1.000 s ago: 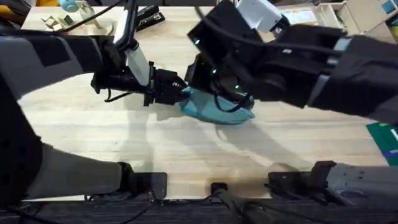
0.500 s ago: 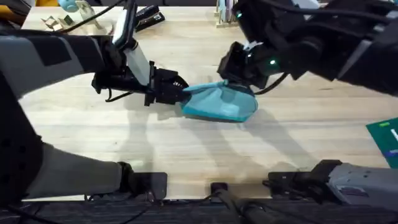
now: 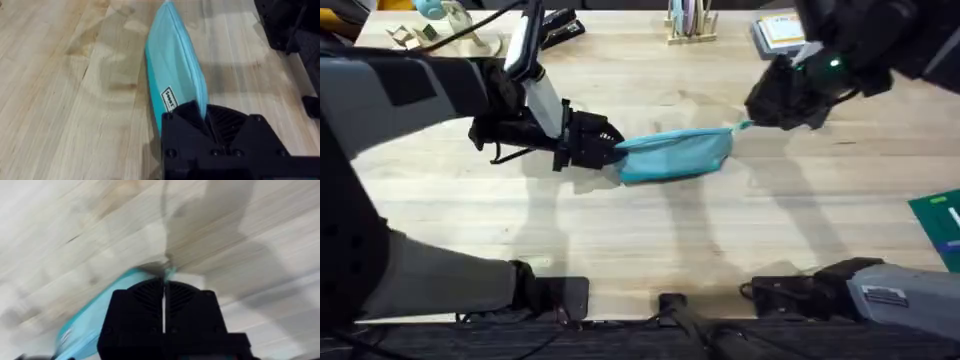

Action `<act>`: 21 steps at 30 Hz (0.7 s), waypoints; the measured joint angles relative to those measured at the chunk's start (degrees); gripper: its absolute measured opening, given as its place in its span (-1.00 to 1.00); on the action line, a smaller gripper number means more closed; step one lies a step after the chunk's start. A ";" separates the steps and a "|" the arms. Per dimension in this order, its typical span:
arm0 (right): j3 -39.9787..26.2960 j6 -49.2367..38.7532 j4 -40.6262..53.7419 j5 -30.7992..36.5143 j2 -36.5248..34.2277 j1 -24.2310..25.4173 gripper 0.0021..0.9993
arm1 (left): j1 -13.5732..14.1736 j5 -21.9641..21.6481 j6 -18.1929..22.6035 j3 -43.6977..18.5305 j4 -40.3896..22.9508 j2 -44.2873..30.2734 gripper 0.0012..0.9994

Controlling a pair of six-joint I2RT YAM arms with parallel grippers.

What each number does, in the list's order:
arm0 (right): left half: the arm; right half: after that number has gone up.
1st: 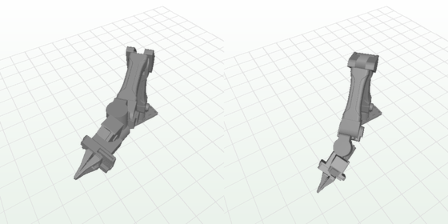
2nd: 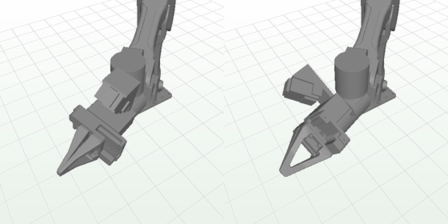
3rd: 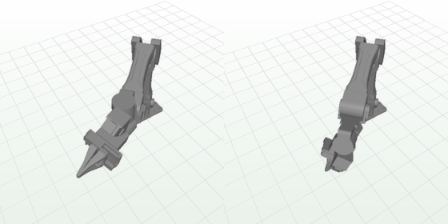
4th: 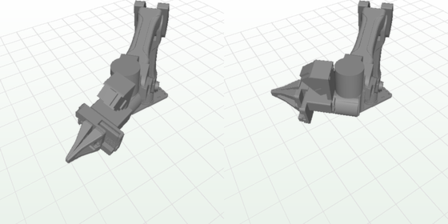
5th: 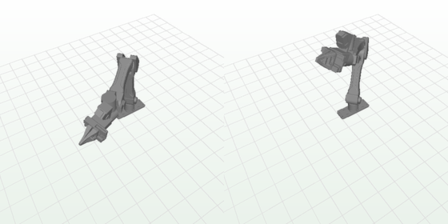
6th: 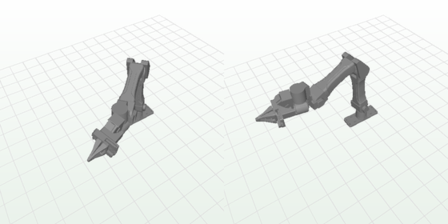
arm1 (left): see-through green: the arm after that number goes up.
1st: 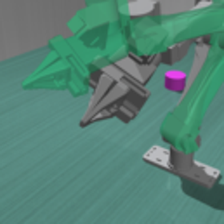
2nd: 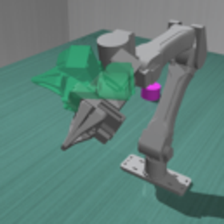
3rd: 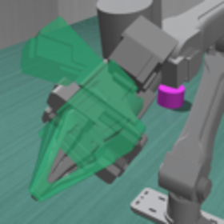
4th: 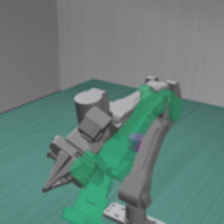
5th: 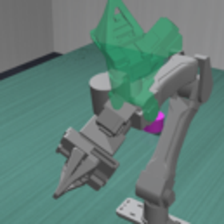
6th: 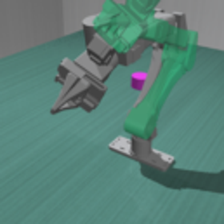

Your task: Unzip the bag, pick up the pens from the table one at a time and place them inside, then zip the bag closed.

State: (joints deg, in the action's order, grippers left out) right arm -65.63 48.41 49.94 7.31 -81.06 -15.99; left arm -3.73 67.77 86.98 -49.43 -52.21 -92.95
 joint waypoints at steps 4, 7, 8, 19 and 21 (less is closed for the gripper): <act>0.00 -3.98 1.65 3.29 0.06 6.10 -0.94 | -0.26 -0.91 0.00 0.00 -0.11 0.00 -0.91; 0.00 -6.61 2.47 5.95 0.04 11.10 -0.94 | -0.64 -1.86 0.00 0.00 -0.10 0.00 -0.91; 0.00 -7.22 2.73 6.61 0.04 12.39 -0.94 | -0.72 -1.94 0.00 0.00 -0.10 0.00 -0.91; 0.00 -9.64 2.77 8.32 0.04 16.76 -0.94 | -0.70 -2.65 0.00 0.00 -0.13 0.00 -0.92; 0.00 -10.39 2.70 8.32 0.04 16.76 -0.94 | -0.70 -2.66 0.00 0.00 -0.13 0.00 -0.92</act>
State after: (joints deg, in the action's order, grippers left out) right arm -65.63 38.02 52.64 15.64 -81.01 0.78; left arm -4.43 65.10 86.98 -49.43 -52.34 -92.95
